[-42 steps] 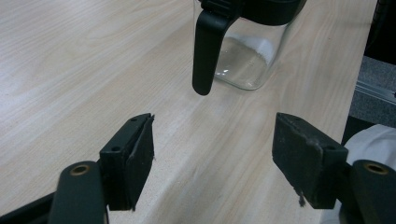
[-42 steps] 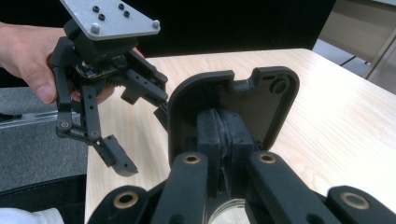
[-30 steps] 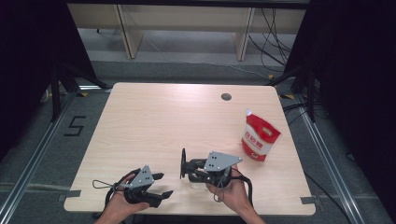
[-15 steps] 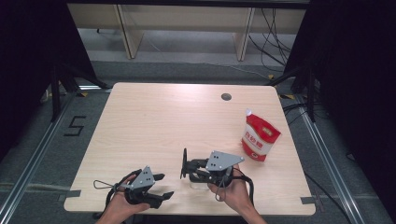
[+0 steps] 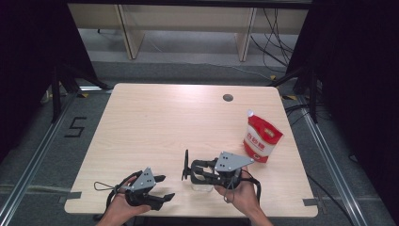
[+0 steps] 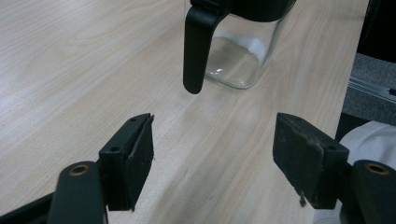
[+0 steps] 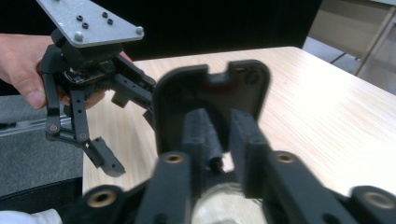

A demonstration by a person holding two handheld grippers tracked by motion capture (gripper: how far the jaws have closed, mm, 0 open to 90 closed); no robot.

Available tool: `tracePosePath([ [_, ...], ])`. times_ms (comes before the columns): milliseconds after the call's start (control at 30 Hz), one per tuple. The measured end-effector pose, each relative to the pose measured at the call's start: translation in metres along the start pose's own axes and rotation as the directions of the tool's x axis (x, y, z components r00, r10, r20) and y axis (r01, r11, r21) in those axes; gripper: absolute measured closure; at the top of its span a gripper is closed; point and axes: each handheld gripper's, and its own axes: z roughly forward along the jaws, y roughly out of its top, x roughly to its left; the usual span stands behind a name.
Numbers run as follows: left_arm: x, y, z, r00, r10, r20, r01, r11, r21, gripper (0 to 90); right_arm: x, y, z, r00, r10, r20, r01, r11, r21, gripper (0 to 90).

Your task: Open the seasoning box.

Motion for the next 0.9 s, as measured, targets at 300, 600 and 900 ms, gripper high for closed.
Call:
tracePosePath([
  [300, 0.000, 0.000, -0.002, 0.9999, -0.010, -0.006, 0.010, 0.9999, -0.004, 27.1, -0.009, -0.010, -0.028, 0.9958, 0.055, 0.074, -0.053, 0.998, -0.025, 54.3],
  [600, -0.004, 0.003, -0.007, 0.9982, -0.059, -0.013, 0.059, 0.9982, -0.012, 23.5, -0.016, -0.035, -0.057, 0.9793, 0.131, 0.155, -0.126, 0.991, -0.038, 41.8],
  [900, -0.008, 0.000, -0.016, 0.9979, -0.056, -0.032, 0.056, 0.9984, 0.000, 22.2, -0.027, -0.067, -0.093, 0.9348, 0.212, 0.285, -0.210, 0.977, -0.039, 33.3],
])
